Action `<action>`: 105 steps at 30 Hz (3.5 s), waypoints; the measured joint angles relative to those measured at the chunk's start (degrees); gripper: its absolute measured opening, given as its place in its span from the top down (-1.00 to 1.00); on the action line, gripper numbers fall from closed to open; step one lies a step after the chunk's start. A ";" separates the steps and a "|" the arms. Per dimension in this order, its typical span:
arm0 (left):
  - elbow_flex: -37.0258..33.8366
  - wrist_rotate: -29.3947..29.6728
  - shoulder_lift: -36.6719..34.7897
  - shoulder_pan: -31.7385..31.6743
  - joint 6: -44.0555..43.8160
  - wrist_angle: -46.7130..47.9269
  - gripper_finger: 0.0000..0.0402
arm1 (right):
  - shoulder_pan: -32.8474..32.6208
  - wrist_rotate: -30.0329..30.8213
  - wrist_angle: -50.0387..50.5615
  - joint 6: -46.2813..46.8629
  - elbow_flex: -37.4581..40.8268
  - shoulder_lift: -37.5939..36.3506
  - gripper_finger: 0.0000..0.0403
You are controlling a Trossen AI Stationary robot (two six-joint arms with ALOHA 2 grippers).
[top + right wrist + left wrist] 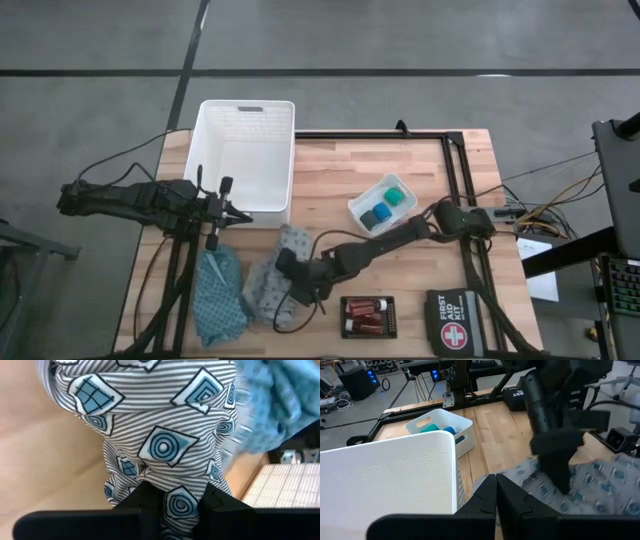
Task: Pick & place medical supplies in basket/bin
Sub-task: Put the gray patient gown into the large white bin
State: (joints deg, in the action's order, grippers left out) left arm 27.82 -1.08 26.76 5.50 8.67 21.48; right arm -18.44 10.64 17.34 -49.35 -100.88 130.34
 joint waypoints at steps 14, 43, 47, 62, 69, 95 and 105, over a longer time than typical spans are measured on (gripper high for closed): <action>0.02 -0.02 0.00 0.00 0.00 0.04 0.97 | -2.32 7.60 9.92 3.90 -0.02 -8.05 0.78; 0.02 -0.01 -0.02 0.00 0.00 0.19 0.97 | 2.79 15.04 17.98 3.35 -0.05 -31.78 0.76; 0.02 -0.02 -0.02 0.00 0.00 0.19 0.97 | 5.07 18.10 15.92 -3.33 -1.04 -31.85 0.76; 0.02 -0.02 -0.01 0.00 0.00 0.19 0.97 | 11.48 27.14 2.30 -10.68 -1.73 -31.93 0.76; 0.02 -0.02 -0.02 0.00 0.00 0.19 0.97 | 16.87 22.39 -6.09 -15.31 -1.66 -31.91 0.76; 0.02 0.00 -0.02 0.00 0.00 0.15 0.97 | 34.55 -11.69 -25.34 -12.36 -8.76 -14.65 0.76; 0.02 -0.02 -0.02 0.00 0.00 0.17 0.97 | 34.31 -14.51 -15.65 -16.09 -21.11 -3.47 0.76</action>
State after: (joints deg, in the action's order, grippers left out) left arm 27.83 -1.10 26.74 5.50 8.67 21.65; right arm 15.87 -3.87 1.69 -65.44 -121.99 126.87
